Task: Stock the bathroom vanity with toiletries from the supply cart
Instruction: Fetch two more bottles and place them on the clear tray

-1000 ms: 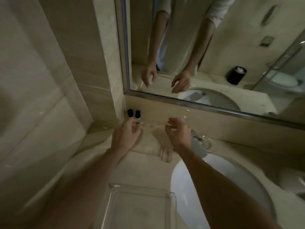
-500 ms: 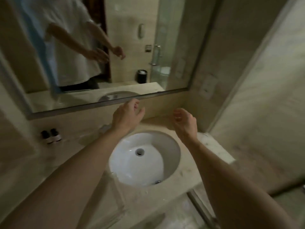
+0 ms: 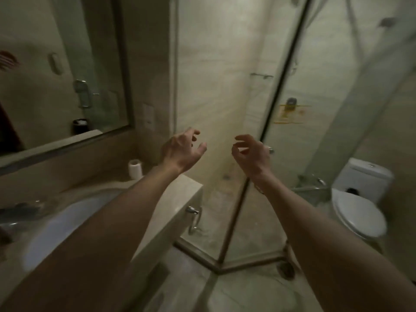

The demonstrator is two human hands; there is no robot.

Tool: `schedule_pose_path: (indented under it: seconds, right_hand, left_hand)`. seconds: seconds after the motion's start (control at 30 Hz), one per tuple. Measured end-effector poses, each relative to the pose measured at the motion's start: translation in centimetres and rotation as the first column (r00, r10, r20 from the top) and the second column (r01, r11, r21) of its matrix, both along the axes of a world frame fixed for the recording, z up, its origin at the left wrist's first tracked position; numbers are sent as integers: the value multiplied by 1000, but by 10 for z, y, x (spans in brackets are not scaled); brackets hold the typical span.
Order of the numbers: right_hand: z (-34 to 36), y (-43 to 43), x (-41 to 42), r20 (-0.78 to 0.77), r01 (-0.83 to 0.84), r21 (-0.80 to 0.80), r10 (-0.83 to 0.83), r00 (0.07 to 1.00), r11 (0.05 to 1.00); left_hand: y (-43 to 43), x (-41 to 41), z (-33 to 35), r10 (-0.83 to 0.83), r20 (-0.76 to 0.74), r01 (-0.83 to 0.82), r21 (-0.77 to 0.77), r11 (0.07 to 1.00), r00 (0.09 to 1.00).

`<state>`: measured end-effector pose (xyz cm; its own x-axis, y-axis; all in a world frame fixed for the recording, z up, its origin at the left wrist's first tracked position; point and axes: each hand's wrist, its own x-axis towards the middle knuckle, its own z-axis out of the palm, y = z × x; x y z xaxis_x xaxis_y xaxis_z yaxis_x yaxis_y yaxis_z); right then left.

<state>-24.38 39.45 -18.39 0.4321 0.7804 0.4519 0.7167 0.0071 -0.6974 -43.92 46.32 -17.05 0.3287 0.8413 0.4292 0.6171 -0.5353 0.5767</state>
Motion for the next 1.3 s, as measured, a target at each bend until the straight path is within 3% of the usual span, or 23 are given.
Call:
schedule_pose_path:
  seconds: [0.17,0.37,0.7,0.87,1.07,1.3]
  right_hand:
    - [15,-109,117,106,176,3,-175,979,984]
    - [28,-237,236,116,392,-2,-389,914,920]
    - [37,-400,386,26,718,-32,-718,696,695]
    - [46,-469,446,71,851,-60,-848,525,522]
    - [42,-557,472,50,961,-98,-963,265,260]
    - [28,-668,455,22,990,-128,-998,-63,-65]
  left_hand:
    - [-80,120,13,-131,-79,139,117,983,988]
    - [-151,253,33,-320,-112,336,185,923,941]
    - [-256,479,39,-635,-232,675,296,676,737]
    - [-302,590,43,-760,-258,787,372,492,596]
    - [-375,691,44,-874,-322,911,321,260,363]
    - [-501,740,36,-928,-358,947,321,-20,101]
